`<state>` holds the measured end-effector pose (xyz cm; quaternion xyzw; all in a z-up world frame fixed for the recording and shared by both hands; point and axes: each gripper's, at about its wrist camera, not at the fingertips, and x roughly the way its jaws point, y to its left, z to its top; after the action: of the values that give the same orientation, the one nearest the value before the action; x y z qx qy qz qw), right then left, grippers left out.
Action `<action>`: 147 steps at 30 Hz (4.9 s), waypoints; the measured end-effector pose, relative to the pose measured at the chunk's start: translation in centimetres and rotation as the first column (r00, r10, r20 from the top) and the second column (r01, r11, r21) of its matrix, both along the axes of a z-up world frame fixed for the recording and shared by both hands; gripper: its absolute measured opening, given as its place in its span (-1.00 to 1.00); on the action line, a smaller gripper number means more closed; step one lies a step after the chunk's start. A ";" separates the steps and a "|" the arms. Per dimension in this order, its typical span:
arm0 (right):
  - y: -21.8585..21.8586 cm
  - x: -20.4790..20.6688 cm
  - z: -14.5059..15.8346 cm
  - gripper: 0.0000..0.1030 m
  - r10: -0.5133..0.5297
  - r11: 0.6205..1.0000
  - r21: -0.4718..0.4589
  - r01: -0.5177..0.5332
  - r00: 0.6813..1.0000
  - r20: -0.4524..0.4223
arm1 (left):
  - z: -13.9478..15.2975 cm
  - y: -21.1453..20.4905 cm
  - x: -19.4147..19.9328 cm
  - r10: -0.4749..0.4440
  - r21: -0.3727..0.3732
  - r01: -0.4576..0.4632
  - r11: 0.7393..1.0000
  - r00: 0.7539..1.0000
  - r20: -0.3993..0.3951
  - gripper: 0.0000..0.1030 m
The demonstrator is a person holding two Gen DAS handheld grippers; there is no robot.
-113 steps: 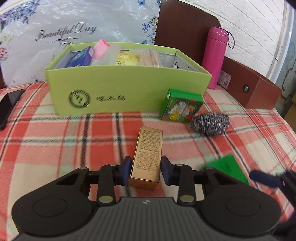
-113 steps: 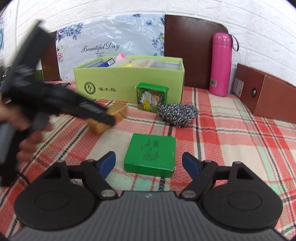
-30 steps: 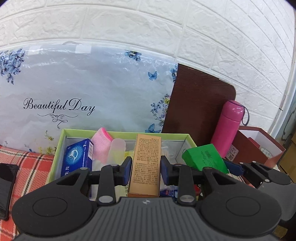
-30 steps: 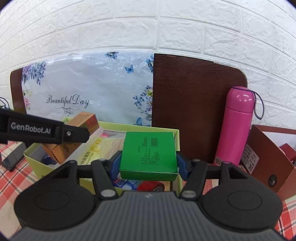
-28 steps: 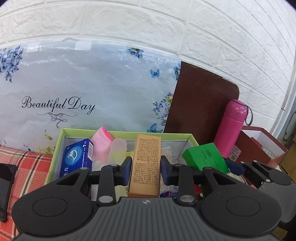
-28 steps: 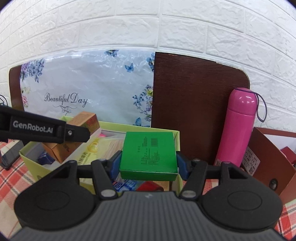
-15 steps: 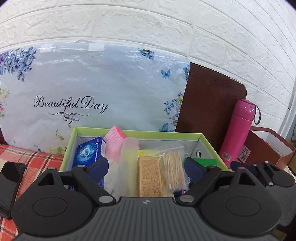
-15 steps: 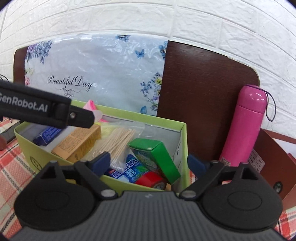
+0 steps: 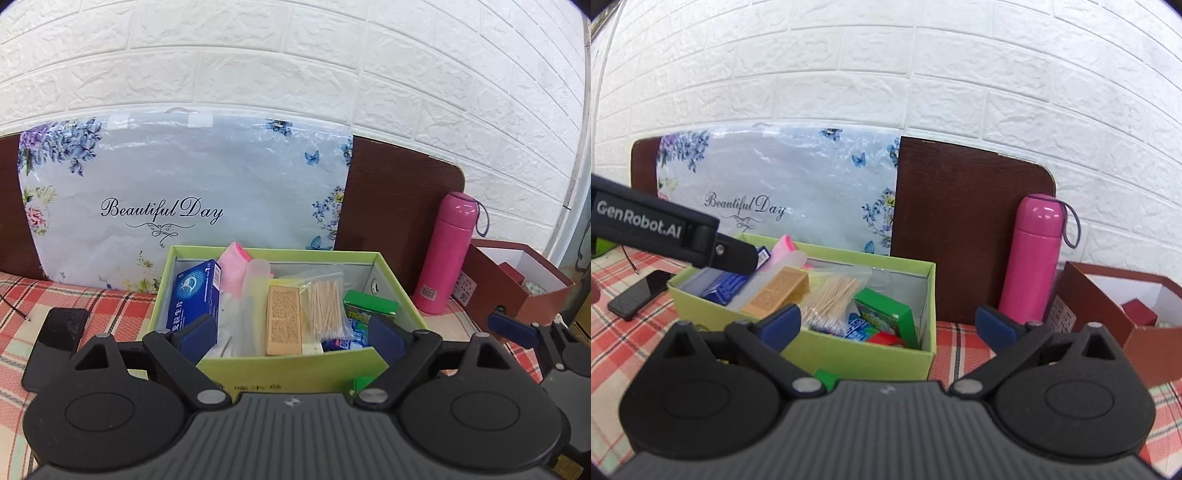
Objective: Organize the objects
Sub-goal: 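Move both tools back toward the steel-wool scrubber and flat green box, then grasp the steel-wool scrubber with the right tool while the left tool grasps the flat green box, then carry the scrubber and flat green box into the lime-green box and release both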
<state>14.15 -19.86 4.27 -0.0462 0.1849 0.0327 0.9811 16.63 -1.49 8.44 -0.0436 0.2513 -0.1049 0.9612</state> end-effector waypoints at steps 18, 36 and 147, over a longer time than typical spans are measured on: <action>-1.3 -11.3 -6.0 1.00 -0.010 0.995 0.095 0.025 0.987 -0.162 | -7.2 -1.1 -8.6 -0.076 -0.087 0.065 0.994 0.988 -0.131 0.79; -4.1 -12.5 -8.7 1.00 -0.064 0.982 0.161 0.101 0.973 -0.223 | -5.3 -6.4 -0.5 -0.027 -0.059 0.026 0.998 0.999 -0.020 0.79; -1.9 -9.5 -6.4 -0.35 0.095 0.989 0.139 -0.059 0.957 -0.273 | -10.0 -1.2 -7.2 -0.167 0.107 0.183 0.977 0.976 -0.141 0.27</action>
<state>4.63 -21.74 -2.16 0.0153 0.3168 0.0890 0.9442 9.40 -2.64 -1.59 0.0297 0.3227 -0.1708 0.9305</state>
